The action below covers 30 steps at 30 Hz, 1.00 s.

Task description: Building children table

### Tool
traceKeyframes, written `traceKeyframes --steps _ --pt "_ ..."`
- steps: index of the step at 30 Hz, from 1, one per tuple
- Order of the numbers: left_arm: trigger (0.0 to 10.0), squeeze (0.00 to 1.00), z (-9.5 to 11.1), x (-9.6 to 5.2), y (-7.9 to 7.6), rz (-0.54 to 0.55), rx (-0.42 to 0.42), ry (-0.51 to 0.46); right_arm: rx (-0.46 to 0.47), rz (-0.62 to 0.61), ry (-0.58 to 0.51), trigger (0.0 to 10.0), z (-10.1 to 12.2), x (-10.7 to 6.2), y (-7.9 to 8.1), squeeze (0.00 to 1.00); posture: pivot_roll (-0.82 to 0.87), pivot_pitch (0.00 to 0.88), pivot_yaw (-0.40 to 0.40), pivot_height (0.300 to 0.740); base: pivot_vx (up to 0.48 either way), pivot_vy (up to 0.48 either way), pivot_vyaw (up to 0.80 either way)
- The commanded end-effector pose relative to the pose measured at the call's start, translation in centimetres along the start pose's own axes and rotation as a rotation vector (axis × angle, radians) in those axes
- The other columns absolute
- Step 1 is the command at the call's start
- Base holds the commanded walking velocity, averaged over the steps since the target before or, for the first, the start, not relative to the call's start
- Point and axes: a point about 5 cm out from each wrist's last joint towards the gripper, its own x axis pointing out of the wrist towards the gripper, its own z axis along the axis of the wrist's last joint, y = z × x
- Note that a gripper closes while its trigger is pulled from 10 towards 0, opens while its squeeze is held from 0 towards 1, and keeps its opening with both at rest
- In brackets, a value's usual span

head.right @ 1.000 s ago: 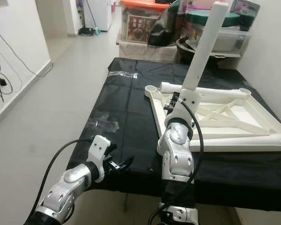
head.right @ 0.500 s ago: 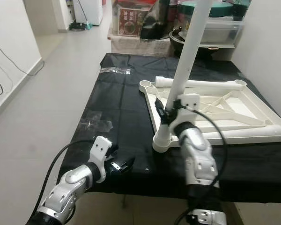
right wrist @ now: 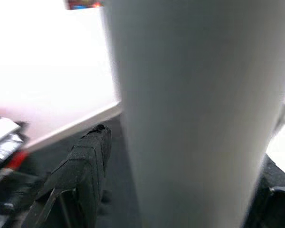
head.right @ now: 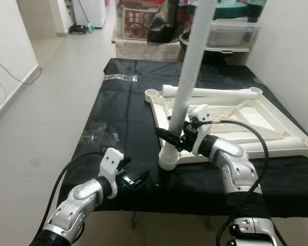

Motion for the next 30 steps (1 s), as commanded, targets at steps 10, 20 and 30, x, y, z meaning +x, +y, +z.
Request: traceKeyframes --steps 10,20,30 --pt "10.0 0.00 -0.2 0.1 0.0 0.002 0.003 0.015 0.031 0.214 -0.011 0.0 0.9 1.1 0.5 0.00 0.03 0.000 -0.041 0.740 0.000 0.000 0.00" --pt "10.0 0.00 -0.2 0.1 0.2 0.008 0.003 0.012 -0.014 -0.195 -0.119 0.0 0.5 1.7 -1.0 0.00 0.03 0.000 -0.036 0.740 0.000 0.000 0.00" --pt "10.0 0.00 -0.1 0.1 0.3 0.006 0.003 0.012 0.043 -1.155 -0.067 0.0 -1.2 -1.5 -3.5 0.00 0.02 0.000 -0.028 0.740 0.000 0.000 0.00"
